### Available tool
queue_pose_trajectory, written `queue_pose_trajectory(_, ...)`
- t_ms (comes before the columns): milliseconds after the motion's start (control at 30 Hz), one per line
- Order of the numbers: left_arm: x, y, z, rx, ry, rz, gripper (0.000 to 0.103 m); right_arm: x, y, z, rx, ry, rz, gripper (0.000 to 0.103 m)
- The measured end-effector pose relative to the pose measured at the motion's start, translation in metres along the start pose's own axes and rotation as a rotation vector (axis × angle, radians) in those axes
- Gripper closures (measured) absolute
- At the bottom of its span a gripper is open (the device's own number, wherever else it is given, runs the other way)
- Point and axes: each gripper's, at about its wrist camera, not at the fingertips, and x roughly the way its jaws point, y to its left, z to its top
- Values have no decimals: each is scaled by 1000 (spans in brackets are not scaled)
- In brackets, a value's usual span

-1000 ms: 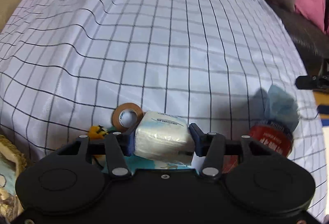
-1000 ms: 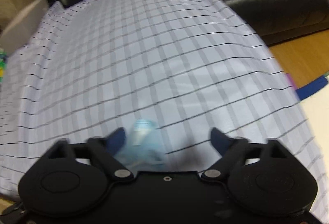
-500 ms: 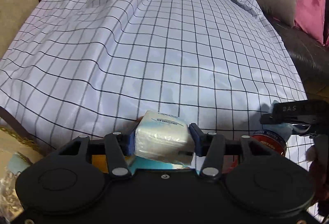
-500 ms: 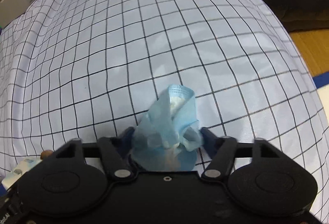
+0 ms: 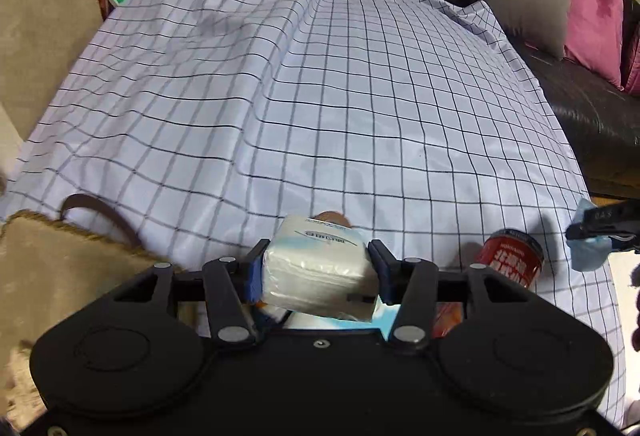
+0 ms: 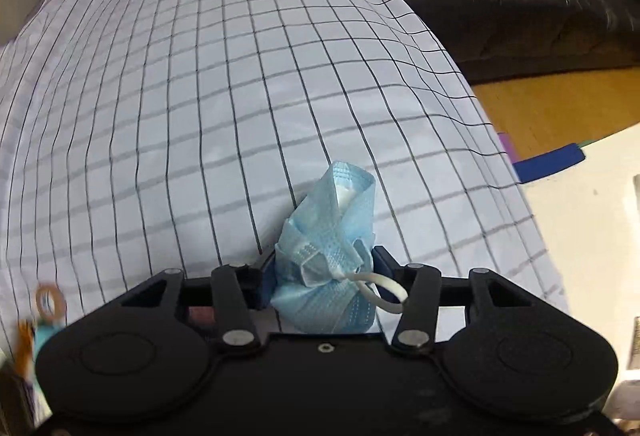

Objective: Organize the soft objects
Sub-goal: 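Carry the mask and tissue pack into the basket and open both tools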

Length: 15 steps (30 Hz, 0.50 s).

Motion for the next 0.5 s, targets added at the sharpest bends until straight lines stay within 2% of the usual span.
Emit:
queue_pose_trajectory(133, -24, 14, -11, 2, -14, 21, 53, -22, -4, -32, -33, 25, 24, 54)
queue_pose_trajectory(300, -49, 40, -22, -44, -14, 3, 53, -40, -1, -74, -64, 106, 90, 55)
queue_pose_trajectory(400, -64, 57, -24, -67, -35, 11, 53, -61, 14, -98, -123, 118, 143, 55)
queue_pose_trajectory(500, -77, 75, -25, -94, -71, 46, 53, -83, 44, -115, -201, 119, 233, 55)
